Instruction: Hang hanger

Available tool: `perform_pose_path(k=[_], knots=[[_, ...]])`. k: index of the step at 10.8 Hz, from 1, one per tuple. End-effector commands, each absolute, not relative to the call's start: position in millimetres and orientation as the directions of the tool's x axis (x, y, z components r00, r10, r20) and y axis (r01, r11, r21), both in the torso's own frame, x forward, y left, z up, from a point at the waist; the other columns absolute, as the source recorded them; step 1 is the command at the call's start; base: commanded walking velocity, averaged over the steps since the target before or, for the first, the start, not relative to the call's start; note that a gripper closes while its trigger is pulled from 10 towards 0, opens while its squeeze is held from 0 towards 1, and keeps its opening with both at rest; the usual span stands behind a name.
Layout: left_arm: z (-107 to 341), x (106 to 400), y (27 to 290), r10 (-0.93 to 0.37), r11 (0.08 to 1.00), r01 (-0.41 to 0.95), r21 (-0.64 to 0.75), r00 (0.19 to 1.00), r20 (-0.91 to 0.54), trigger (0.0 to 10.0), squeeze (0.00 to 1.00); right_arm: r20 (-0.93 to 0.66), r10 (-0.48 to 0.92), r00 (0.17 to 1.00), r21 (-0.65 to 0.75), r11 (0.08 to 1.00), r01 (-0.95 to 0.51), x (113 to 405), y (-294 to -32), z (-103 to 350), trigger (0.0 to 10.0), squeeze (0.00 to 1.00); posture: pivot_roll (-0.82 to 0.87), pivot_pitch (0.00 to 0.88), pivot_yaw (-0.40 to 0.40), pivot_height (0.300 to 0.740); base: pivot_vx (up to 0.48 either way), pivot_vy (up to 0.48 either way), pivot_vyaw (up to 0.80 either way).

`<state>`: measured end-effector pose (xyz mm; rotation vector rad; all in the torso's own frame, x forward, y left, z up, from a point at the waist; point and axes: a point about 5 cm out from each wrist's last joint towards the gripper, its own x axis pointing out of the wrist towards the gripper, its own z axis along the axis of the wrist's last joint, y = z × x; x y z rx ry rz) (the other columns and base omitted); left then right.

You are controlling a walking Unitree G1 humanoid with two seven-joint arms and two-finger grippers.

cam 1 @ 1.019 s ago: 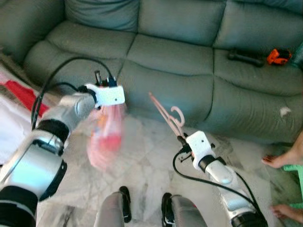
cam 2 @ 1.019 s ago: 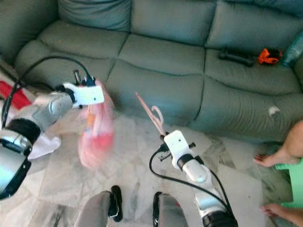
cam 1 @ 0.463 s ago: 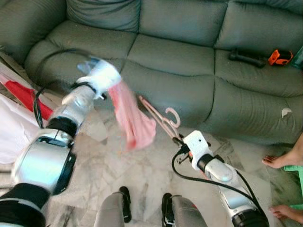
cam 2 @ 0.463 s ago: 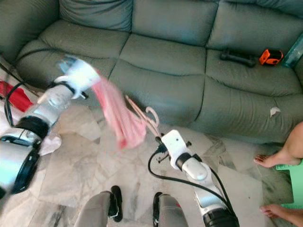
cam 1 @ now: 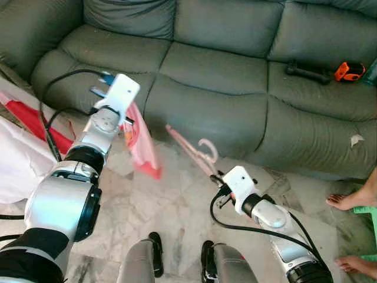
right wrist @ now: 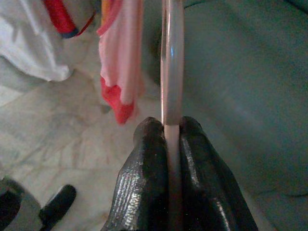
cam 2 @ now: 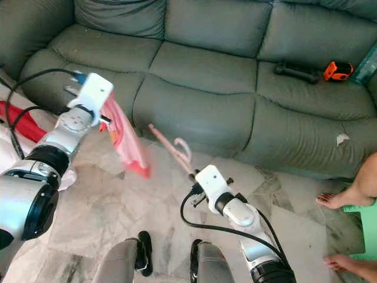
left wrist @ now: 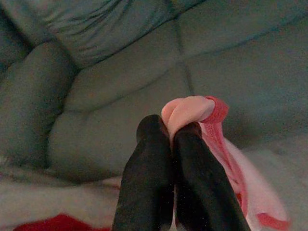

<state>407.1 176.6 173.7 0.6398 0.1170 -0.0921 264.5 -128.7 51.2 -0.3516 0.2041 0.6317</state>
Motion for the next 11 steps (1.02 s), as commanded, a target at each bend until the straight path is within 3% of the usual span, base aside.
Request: perform_pose_path(k=[1,2,3,4,5,7,9,11], knots=[[181.3,408.1,168.0,-0.141,0.761,0.184,0.622,0.983,-0.118,10.0,0.0,-0.308,0.554,0.774,-0.262,0.732,-0.628,262.9,-128.4,50.2,10.0,0.0,-0.08,0.228,-0.014,0.74,0.0,0.0,0.0],[180.6,407.3,164.3,-0.189,0.751,0.227,0.62,0.974,-0.129,10.0,0.0,-0.309,0.559,0.769,-0.258,0.729,-0.634,262.7,-128.0,50.2,10.0,0.0,-0.08,0.228,-0.014,0.74,0.0,0.0,0.0],[182.0,404.2,153.2,-0.327,0.673,0.338,0.658,0.934,-0.146,10.0,0.0,-0.378,0.579,0.722,-0.247,0.688,-0.682,259.4,-129.1,42.5,10.0,0.0,-0.08,0.229,-0.016,0.74,0.0,0.0,0.0],[186.0,403.9,151.8,-0.357,0.608,0.352,0.712,0.922,-0.15,10.0,0.0,-0.421,0.592,0.687,-0.259,0.648,-0.717,255.5,-129.2,36.5,10.0,0.0,-0.08,0.229,-0.017,0.74,0.0,0.0,0.0],[188.4,404.2,152.9,-0.365,0.607,0.359,0.708,0.918,-0.153,10.0,0.0,-0.425,0.605,0.674,-0.243,0.641,-0.728,254.2,-127.6,35.6,10.0,0.0,-0.08,0.229,-0.017,0.74,0.0,0.0,0.0],[187.3,398.4,147.5,-0.494,0.557,0.481,0.677,0.847,-0.195,10.0,0.0,-0.408,0.593,0.694,-0.272,0.647,-0.712,256.9,-128.5,39.0,10.0,0.0,-0.08,0.229,-0.017,0.74,0.0,0.0,0.0],[176.3,396.3,152.9,-0.45,0.505,0.448,0.738,0.866,-0.218,10.0,0.0,-0.302,0.58,0.757,-0.296,0.698,-0.653,265.4,-127.4,54.2,10.0,0.0,-0.08,0.227,-0.016,0.74,0.0,0.0,0.0],[168.6,393.6,153.3,-0.451,0.507,0.462,0.728,0.861,-0.233,10.0,0.0,-0.283,0.575,0.768,-0.305,0.705,-0.64,266.7,-130.8,59.0,10.0,0.0,-0.08,0.226,-0.016,0.74,0.0,0.0,0.0]])
